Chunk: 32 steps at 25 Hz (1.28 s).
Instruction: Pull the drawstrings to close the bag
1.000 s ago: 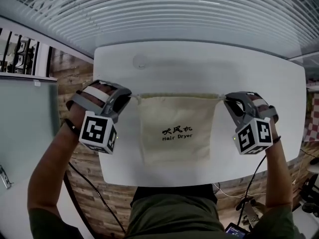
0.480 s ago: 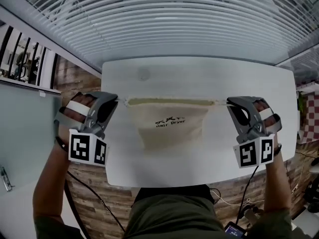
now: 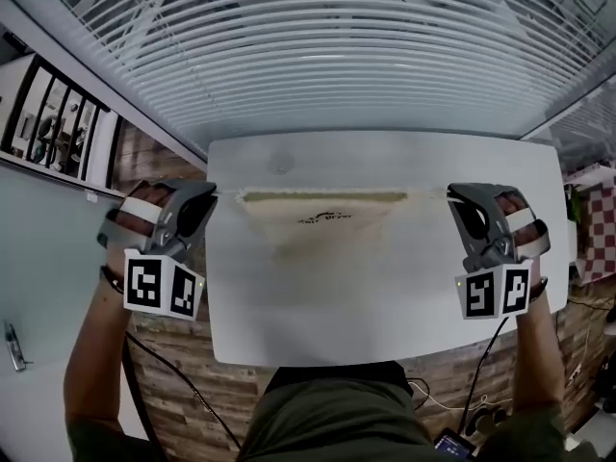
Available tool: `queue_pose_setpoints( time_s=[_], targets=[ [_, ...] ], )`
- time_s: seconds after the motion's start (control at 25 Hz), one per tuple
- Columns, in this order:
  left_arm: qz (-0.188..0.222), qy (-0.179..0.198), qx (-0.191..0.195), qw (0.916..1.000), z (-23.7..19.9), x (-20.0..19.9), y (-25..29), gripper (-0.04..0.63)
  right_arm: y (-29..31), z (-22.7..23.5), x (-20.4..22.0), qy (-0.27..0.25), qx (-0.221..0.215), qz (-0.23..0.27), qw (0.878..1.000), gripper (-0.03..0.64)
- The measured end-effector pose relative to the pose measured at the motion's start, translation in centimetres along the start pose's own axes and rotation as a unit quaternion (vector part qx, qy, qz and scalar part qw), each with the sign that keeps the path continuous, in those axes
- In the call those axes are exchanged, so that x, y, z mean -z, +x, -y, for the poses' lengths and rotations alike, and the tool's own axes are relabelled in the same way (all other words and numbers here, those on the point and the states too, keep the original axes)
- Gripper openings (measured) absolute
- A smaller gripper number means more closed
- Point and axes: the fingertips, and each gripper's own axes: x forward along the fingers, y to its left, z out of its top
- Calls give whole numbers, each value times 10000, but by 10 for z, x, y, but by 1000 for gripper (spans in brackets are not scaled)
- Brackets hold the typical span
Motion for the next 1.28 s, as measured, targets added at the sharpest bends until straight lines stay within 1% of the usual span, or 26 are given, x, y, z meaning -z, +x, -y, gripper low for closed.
queue_pose_setpoints(
  time_s=[0.28,0.56,0.72,1.04,1.28],
  targets=[
    [-82,72,-277,9996,-19,5,-14,34,-8,19,16,-33,368,-311,9988,8],
    [-150,2,-570,9983,-40,13,-29,34,-18,46,26,47,716,-575,9958,8],
    [-181,-46,-661,9976,-46,17,-34,34,-20,55,35,126,812,-706,9941,8],
    [-70,-336,-804,9962,-58,25,-49,32,-33,73,50,357,995,-852,9907,8],
    [-164,-595,-884,9942,-64,34,-57,32,-47,76,65,419,1097,-958,9885,8]
  ],
)
